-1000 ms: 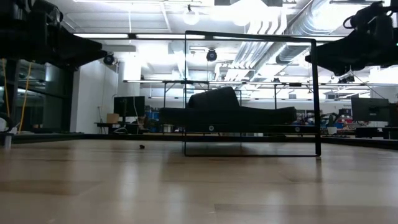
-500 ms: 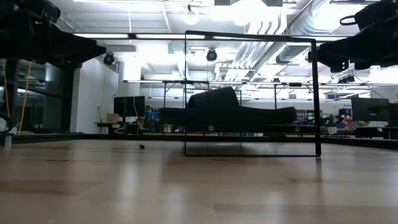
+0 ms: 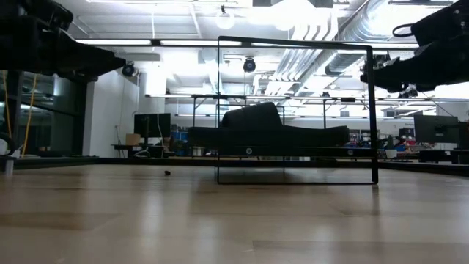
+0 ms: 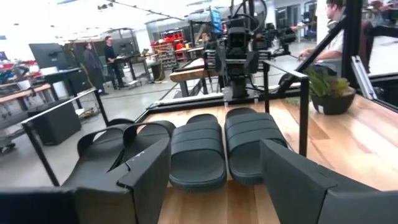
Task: Pick and place slides into the shelf
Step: Return to Home Position
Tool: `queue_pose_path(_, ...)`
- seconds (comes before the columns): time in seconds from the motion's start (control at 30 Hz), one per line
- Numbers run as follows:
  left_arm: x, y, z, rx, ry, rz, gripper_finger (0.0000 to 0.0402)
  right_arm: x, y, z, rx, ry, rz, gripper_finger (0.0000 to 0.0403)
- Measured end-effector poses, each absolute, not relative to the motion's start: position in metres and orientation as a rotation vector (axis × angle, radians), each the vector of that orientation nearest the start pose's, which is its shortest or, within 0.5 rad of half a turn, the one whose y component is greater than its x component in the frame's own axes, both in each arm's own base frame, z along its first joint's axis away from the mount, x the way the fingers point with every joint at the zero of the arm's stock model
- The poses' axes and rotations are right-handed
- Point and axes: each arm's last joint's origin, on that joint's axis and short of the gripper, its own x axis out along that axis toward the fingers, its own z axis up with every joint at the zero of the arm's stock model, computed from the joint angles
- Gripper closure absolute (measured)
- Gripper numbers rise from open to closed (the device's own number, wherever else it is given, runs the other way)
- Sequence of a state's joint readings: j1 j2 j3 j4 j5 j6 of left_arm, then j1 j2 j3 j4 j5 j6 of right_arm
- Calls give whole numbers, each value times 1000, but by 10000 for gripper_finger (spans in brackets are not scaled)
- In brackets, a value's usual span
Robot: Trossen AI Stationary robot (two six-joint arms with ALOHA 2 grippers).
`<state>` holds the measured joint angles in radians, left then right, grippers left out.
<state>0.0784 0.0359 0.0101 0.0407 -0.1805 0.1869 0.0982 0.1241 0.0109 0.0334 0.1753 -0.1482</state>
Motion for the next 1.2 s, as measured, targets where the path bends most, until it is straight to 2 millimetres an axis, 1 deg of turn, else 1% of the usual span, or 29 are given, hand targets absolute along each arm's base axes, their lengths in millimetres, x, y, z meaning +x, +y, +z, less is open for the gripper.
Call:
queue_pose_path(0.13, 99, 12, 167, 211, 21, 217, 174, 106, 5, 158, -163, 109, -69, 187)
queue_pose_path(0.33, 99, 12, 167, 216, 21, 216, 173, 106, 5, 158, -171, 108, -68, 187)
queue_pose_path(0.57, 98, 12, 169, 216, 49, 214, 172, 102, 6, 167, -160, 8, -56, 187)
queue_pose_path(0.8, 97, 12, 171, 217, 80, 213, 174, 97, 5, 170, -155, -36, -49, 187)
queue_pose_path(1.2, 97, 12, 170, 207, 83, 221, 173, 97, 4, 170, -154, -25, -80, 187)
